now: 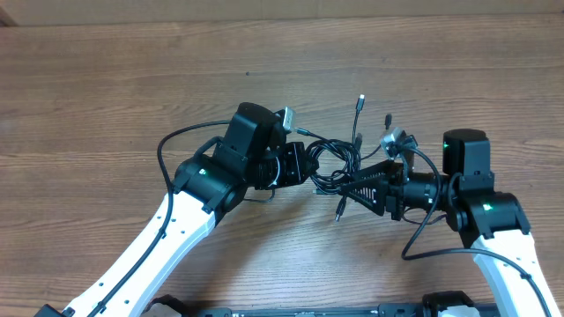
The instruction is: Untangle cables
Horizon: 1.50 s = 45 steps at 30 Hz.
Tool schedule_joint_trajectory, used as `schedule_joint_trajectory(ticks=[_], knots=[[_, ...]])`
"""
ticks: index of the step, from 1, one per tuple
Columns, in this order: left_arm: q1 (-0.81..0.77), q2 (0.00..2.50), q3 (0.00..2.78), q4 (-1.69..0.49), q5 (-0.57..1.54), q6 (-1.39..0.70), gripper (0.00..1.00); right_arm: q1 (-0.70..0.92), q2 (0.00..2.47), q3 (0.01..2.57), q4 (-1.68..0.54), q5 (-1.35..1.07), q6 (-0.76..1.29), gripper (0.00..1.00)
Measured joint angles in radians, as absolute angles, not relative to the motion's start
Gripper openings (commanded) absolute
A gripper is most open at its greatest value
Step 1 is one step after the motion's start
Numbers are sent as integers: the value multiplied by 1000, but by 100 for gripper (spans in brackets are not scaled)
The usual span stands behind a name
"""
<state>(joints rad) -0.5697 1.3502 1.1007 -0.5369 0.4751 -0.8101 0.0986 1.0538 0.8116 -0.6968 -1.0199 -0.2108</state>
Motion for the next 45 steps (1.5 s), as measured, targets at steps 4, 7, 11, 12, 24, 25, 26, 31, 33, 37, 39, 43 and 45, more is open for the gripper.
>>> schedule_joint_trajectory(ticks=[4,7,11,12,24,25,26,31,33,37,39,43,45], knots=[[-570,1350,1101,-537,476,-810,4,99,1060,812,-697,-1016,-223,25],[-570,1350,1101,-536,480,-811,4,99,1060,812,-696,-1013,-231,4],[-570,1350,1101,-531,491,-813,4,99,1061,812,-698,-1013,-236,4],[-570,1350,1101,-531,493,-813,4,99,1061,812,-698,-1013,-236,4],[-570,1350,1101,-557,471,-802,4,99,1061,812,-682,-1013,-160,4],[-570,1350,1101,-569,456,-797,4,99,1061,812,-679,-1014,-133,4],[-570,1350,1101,-580,440,-789,4,99,1061,812,-679,-1015,-120,4],[-582,1350,1101,-619,355,-743,4,99,1066,812,-672,-1105,-46,4],[-586,1348,1101,-623,334,-717,4,99,1069,812,-663,-1173,-27,4],[-588,1341,1107,-624,304,-658,4,99,1073,812,-597,-1326,-9,4],[-584,1341,1107,-627,272,-633,4,100,1071,812,-549,-1401,10,4],[-580,1341,1107,-633,231,-595,4,100,1071,812,-427,-1491,101,4],[-580,1341,1107,-634,225,-588,4,100,1071,812,-358,-1516,157,4]])
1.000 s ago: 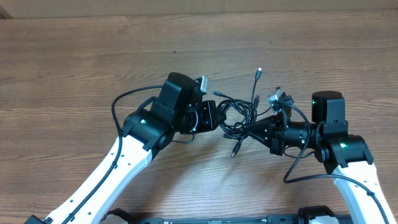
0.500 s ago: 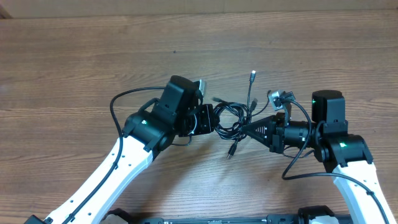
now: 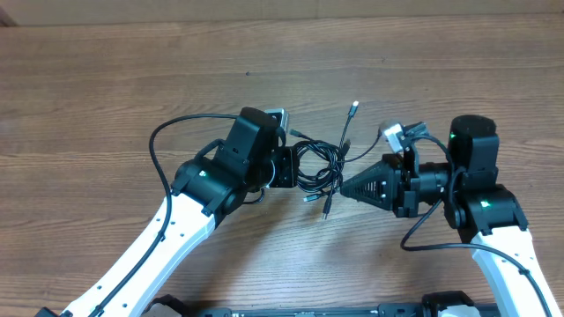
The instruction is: Untangle cables
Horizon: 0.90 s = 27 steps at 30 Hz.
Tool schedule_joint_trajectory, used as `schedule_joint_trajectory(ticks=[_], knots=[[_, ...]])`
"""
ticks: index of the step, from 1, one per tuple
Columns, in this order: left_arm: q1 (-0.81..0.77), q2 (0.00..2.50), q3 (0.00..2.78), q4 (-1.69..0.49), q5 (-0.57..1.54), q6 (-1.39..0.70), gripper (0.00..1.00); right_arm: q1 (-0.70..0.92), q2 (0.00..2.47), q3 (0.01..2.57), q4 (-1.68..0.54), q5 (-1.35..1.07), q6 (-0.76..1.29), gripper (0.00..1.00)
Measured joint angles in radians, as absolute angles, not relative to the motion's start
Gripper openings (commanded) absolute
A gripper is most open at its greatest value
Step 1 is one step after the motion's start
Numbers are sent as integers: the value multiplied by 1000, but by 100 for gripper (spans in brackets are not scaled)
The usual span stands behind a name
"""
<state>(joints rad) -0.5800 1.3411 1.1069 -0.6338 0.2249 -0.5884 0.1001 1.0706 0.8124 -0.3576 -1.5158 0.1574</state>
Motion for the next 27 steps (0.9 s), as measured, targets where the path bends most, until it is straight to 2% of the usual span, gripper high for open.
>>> schedule_joint_trajectory(ticks=[4,5,7,10,21,27], knots=[[-580,1341,1107,-635,223,-575,4,100,1071,813,-286,-1536,217,4],[-580,1341,1107,-635,223,-573,4,100,1071,813,-280,-1536,228,8],[-580,1341,1107,-635,233,-573,4,100,1071,813,-281,-1524,239,35],[-572,1341,1107,-634,273,-596,4,100,1071,814,-303,-1468,251,50],[-435,1341,1107,-632,463,-673,4,100,1071,815,-452,-1197,210,64],[-425,1341,1107,-632,523,-746,4,100,1071,815,-517,-1097,113,66]])
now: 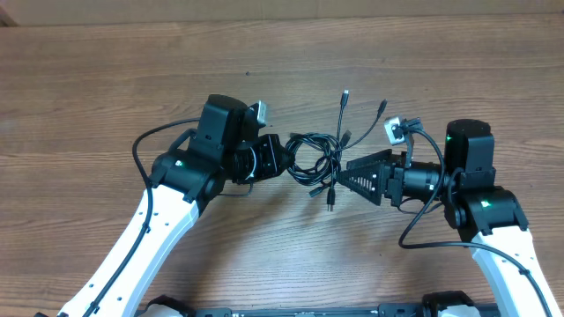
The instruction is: Untangle cables
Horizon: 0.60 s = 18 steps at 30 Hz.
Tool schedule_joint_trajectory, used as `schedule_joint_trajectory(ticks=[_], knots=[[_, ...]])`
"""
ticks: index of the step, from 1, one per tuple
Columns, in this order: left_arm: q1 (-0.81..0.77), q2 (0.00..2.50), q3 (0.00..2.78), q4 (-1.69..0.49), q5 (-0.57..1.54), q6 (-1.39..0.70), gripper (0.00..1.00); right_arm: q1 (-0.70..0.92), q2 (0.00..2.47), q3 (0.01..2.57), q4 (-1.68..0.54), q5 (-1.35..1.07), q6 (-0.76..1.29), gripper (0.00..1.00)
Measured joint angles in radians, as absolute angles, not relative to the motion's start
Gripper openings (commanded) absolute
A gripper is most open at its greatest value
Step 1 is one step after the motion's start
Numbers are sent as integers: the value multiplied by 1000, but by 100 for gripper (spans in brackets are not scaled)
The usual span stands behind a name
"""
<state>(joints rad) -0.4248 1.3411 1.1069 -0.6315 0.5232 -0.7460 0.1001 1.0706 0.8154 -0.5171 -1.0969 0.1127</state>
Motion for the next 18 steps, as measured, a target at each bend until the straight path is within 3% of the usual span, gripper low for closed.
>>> schedule_joint_trajectory(ticks=[13,16,18], knots=[[-425,1341,1107,-632,569,-832,4,100,1071,815,-525,-1036,-18,60],[-425,1341,1107,-632,569,-836,4,100,1071,815,-526,-1032,-26,54],[-426,1341,1107,-632,569,-836,4,100,1071,815,-526,-1031,-27,43]])
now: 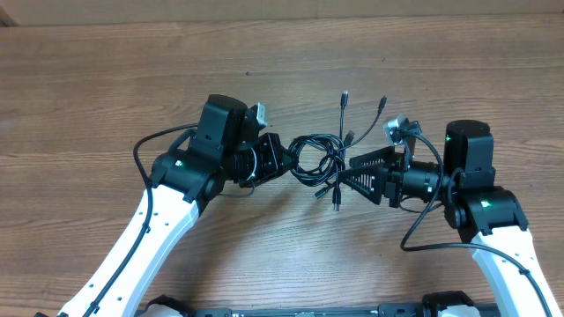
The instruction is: Untangle cables
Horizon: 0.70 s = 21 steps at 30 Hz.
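A tangle of thin black cables [315, 160] lies between the two arms in the overhead view, looped into a small coil. Loose plug ends stick out upward [345, 95], up and to the right [382, 103], and downward [336, 203]. My left gripper [282, 158] is at the coil's left edge, shut on the cable loop there. My right gripper [347, 172] points left at the coil's right side. Its fingertips stand a little apart, and strands run between or under them.
The wooden table [106, 79] stretches out on all sides of the tangle. Each arm's own black wiring loops beside it, on the left [141, 150] and on the right [414, 238].
The coil and my left gripper have shifted slightly right. My right gripper has backed off a little to the right and its wrist has rolled. The lower plug end now hangs a bit further right.
At first both grippers were close together at the tangle. Then the right gripper's fingers were closed to a point beside the coil. After that the left gripper and the coil were further left and the right fingers stood apart at the coil, as they do now.
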Tool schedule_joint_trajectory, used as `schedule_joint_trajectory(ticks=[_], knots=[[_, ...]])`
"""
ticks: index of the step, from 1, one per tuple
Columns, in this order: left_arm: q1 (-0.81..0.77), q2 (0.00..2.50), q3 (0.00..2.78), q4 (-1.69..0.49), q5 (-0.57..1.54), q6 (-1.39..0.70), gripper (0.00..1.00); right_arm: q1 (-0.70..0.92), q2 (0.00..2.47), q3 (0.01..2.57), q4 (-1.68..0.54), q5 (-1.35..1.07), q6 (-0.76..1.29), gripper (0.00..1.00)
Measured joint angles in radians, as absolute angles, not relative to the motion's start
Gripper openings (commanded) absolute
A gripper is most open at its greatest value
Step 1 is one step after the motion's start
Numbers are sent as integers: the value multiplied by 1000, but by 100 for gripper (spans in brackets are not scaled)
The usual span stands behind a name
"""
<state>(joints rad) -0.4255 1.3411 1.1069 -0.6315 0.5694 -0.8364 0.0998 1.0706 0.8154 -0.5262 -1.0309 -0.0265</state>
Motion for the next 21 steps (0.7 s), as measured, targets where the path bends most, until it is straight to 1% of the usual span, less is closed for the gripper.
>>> schedule_joint_trajectory(ticks=[1,2,13,14,15,17,18,19,21], knots=[[-426,1341,1107,-632,569,-836,4,100,1071,815,-526,-1031,-26,39],[-429,1341,1107,-632,569,-836,4,100,1071,815,-526,-1029,-27,37],[-456,1341,1107,-612,573,-866,4,100,1071,815,-528,-1028,-49,37],[-458,1341,1107,-608,573,-866,4,100,1071,815,-528,-1028,-53,34],[-459,1341,1107,-605,572,-869,4,100,1071,815,-528,-1028,-57,28],[-464,1341,1107,-604,573,-879,4,100,1071,815,-528,-1024,-71,9],[-468,1341,1107,-602,573,-884,4,100,1071,815,-528,-1021,-73,5],[-471,1341,1107,-599,572,-889,4,100,1071,815,-531,-1020,-70,4],[-474,1341,1107,-596,572,-892,4,100,1071,815,-534,-1019,-74,4]])
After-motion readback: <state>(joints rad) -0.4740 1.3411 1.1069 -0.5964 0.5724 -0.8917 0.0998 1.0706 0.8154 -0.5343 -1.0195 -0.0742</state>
